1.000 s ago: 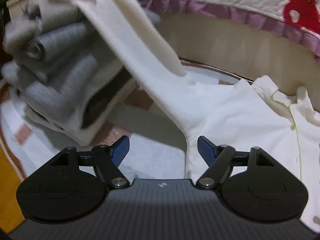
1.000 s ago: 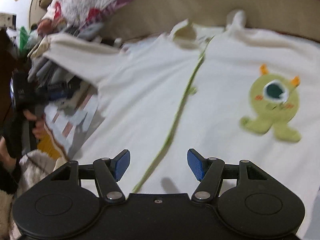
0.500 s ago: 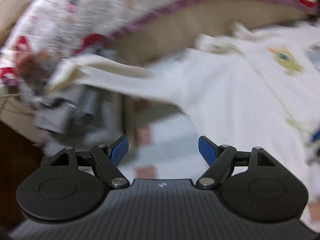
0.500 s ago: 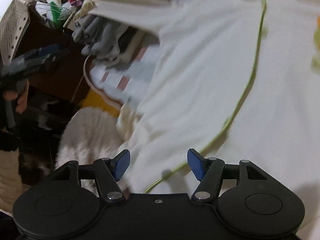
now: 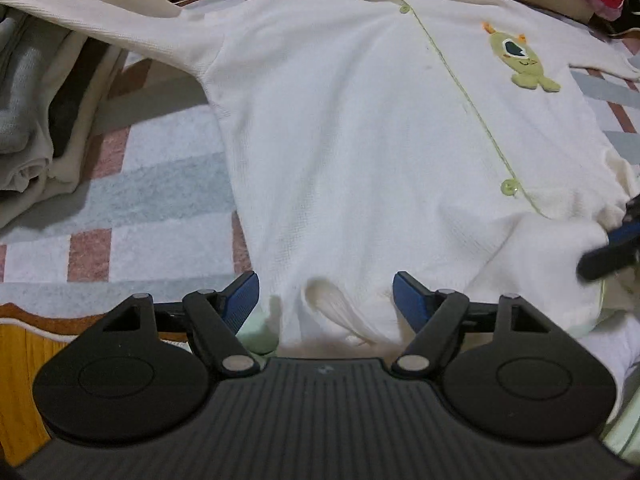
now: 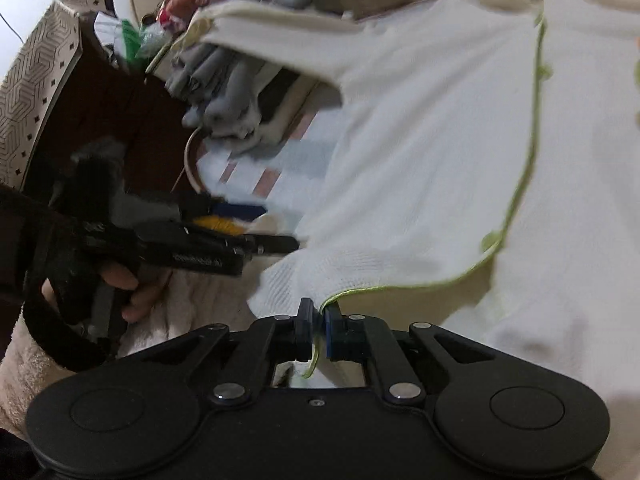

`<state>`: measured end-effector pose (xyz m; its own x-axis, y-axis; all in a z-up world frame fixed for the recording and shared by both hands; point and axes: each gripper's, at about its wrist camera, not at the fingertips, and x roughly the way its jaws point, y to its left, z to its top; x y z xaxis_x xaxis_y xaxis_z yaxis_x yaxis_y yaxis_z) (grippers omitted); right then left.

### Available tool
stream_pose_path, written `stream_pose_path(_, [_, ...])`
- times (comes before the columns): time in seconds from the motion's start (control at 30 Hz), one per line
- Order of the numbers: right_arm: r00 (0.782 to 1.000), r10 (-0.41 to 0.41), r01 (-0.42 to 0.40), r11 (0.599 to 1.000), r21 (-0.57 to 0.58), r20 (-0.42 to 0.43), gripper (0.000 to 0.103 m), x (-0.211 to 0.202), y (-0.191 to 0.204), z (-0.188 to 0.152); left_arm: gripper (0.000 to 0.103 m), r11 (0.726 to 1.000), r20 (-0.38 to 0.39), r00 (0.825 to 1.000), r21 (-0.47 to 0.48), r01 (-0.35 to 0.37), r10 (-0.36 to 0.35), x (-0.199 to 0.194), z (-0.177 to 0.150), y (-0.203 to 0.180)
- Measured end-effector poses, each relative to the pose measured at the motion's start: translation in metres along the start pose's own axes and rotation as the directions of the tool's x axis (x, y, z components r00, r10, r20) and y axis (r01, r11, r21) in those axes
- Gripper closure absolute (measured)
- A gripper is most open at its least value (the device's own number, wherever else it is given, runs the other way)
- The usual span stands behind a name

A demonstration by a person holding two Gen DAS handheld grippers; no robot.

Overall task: Fold clothes
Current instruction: 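Grasp the shirt hem with the left gripper while the right gripper grasps the green-piped front edge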

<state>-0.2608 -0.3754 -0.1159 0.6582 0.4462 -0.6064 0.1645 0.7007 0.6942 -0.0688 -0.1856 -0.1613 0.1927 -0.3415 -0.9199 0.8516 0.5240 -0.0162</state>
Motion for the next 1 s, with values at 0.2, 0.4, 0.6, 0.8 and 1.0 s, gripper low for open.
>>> stream_pose_path(0.2, [0.998, -0.064, 0.062, 0.989, 0.135, 0.011, 0.095, 0.001, -0.04, 0.002, 0.1, 0.996, 0.06, 0.997, 0.066, 0.052, -0.056, -0.009, -0.014, -0.007])
stream_pose_path(0.4, [0.998, -0.062, 0.056, 0.958, 0.281, 0.015, 0.095, 0.005, -0.07, 0.004, 0.099, 0.998, 0.152, 0.987, 0.024, 0.054, -0.057, -0.042, -0.03, -0.005])
stream_pose_path(0.6, [0.997, -0.08, 0.078, 0.949, 0.307, -0.005, 0.089, 0.002, -0.078, 0.002, 0.057, 0.997, 0.044, 0.997, -0.015, 0.07, -0.069, -0.027, -0.043, -0.01])
stream_pose_path(0.8, [0.999, -0.001, 0.011, 0.968, 0.252, -0.037, 0.052, -0.007, -0.063, -0.01, 0.03, 0.998, -0.027, 0.998, 0.041, 0.056, -0.054, -0.014, -0.036, -0.02])
stream_pose_path(1.0, [0.985, -0.094, 0.094, 0.996, -0.008, -0.143, 0.049, 0.012, -0.032, -0.03, 0.1, 0.982, -0.033, 0.999, 0.189, 0.026, -0.02, -0.011, -0.04, -0.043])
